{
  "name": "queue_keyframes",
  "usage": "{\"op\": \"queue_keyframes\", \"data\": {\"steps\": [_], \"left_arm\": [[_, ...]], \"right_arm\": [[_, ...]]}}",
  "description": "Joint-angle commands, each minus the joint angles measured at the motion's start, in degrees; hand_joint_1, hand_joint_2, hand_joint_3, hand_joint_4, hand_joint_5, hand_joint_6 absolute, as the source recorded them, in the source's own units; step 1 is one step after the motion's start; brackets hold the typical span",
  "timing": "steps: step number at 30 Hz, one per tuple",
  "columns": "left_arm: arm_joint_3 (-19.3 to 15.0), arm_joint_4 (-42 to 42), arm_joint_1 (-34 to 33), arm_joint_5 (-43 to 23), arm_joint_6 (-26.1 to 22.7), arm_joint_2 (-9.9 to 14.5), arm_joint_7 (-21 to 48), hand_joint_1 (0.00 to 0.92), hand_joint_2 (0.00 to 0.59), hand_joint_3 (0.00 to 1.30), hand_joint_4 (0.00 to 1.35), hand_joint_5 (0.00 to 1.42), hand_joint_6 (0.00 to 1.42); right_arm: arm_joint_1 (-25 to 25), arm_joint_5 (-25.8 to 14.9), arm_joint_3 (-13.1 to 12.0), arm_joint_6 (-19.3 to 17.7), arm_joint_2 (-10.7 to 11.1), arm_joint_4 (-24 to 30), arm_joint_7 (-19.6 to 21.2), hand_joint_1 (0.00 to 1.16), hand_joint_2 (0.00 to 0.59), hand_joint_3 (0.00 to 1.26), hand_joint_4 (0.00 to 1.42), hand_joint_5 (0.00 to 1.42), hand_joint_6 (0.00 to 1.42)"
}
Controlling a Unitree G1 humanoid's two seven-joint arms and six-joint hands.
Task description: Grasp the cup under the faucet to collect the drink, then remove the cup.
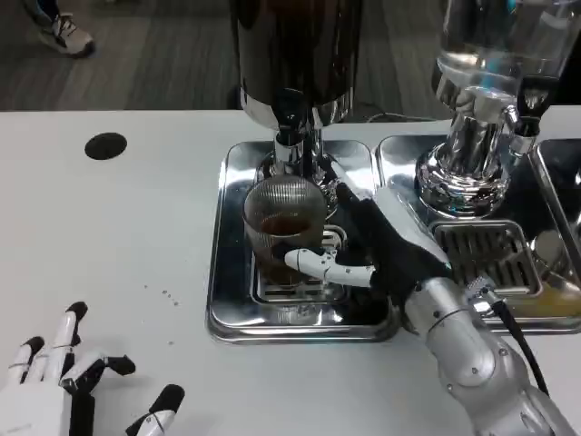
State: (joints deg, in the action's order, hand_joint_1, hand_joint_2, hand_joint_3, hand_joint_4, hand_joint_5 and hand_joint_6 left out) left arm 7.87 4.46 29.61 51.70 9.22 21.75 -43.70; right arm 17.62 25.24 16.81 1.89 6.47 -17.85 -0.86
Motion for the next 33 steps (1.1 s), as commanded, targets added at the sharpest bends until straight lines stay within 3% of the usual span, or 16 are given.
{"op": "queue_keyframes", "data": {"steps": [1,12,23,33], "left_arm": [[-0.08,0.85,0.2,-0.6,0.4,0.31,-0.91,0.0,0.187,0.61,0.08,0.23,0.14],[-0.4,1.29,0.55,-0.81,0.27,0.21,-1.44,0.0,0.169,0.64,0.09,0.23,0.15],[-0.57,1.75,0.54,-1.73,0.55,0.28,-1.98,0.0,0.168,0.66,0.11,0.24,0.15],[-0.82,2.46,0.27,-3.09,1.08,0.55,-2.01,0.0,0.162,0.67,0.13,0.24,0.15]], "right_arm": [[0.57,-0.61,0.2,-2.22,-0.81,-0.58,1.26,0.58,0.154,0.0,0.0,0.0,0.07],[1.2,-0.18,0.88,-3.88,-2.18,-3.39,3.11,0.62,0.156,0.0,0.0,0.02,0.11],[2.29,-0.18,0.86,-5.06,-2.9,-6.3,4.81,0.66,0.164,0.0,0.1,0.08,0.14],[3.27,-0.24,0.98,-6.83,-3.85,-8.98,6.24,0.69,0.163,0.15,0.22,0.17,0.19]]}}
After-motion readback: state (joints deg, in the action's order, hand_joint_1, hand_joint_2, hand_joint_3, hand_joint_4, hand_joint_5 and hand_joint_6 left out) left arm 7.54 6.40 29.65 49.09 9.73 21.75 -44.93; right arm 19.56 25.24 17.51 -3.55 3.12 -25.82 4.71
